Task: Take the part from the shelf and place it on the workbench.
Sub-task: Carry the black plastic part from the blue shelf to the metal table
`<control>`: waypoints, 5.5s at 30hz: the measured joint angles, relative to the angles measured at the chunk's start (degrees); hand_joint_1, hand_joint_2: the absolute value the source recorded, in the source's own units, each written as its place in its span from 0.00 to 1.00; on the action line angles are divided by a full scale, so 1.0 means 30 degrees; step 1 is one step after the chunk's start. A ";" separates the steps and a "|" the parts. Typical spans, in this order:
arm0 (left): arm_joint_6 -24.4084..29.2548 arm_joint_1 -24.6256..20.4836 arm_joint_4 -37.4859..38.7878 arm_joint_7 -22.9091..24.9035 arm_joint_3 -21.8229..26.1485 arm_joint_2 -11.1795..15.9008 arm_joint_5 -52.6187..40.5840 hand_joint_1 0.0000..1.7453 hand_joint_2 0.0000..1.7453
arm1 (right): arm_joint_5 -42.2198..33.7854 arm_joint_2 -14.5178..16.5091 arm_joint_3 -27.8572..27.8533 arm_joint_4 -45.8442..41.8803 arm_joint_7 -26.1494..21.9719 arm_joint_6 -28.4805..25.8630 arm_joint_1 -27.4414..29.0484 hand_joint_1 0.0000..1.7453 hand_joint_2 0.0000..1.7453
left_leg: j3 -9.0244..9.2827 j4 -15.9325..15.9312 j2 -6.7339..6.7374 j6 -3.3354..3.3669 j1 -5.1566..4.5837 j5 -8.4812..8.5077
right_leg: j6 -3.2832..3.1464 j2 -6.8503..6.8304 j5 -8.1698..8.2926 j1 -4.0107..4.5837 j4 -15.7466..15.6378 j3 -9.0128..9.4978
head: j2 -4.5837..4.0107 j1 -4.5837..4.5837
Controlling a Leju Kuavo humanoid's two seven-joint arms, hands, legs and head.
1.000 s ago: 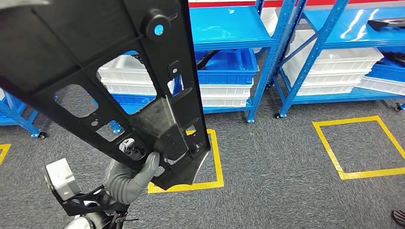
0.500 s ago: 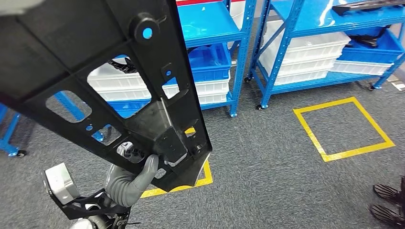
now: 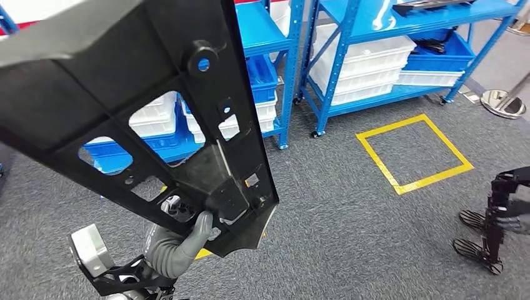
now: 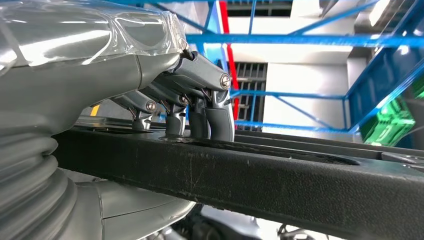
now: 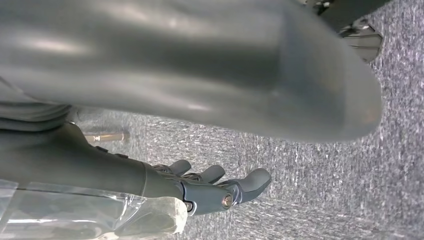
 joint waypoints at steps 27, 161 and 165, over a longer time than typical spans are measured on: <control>0.0820 -0.0064 0.0125 0.1654 0.0966 0.0017 0.0625 1.00 1.00 | -0.3166 0.0448 -0.1259 0.0007 -0.0178 -0.2060 0.0144 0.00 0.00 | 0.0012 0.0019 -0.0848 -0.0120 0.0214 -0.0055 | -0.0044 0.0277 -0.0919 0.0016 0.1426 -0.1274 | 0.0000 0.0044; 0.1118 -0.1408 0.0166 0.1513 -0.0049 0.0053 -0.0677 1.00 1.00 | -0.1588 0.0879 -0.1572 0.0182 0.0202 -0.0891 0.0102 0.00 0.00 | -0.0107 0.0296 0.0513 -0.0672 0.0042 -0.0437 | -0.0451 -0.0567 0.1323 0.0232 -0.3393 0.1028 | 0.0000 0.0062; 0.1164 -0.1583 0.0270 0.1794 -0.0004 0.0092 -0.0280 1.00 1.00 | -0.1360 0.0905 -0.1443 0.0182 0.0036 -0.0980 0.0123 0.00 0.00 | -0.1394 0.3198 -0.0355 -0.0964 0.0192 -0.2076 | -0.0738 -0.0035 0.1435 0.0144 -0.3449 0.1029 | 0.0000 0.0009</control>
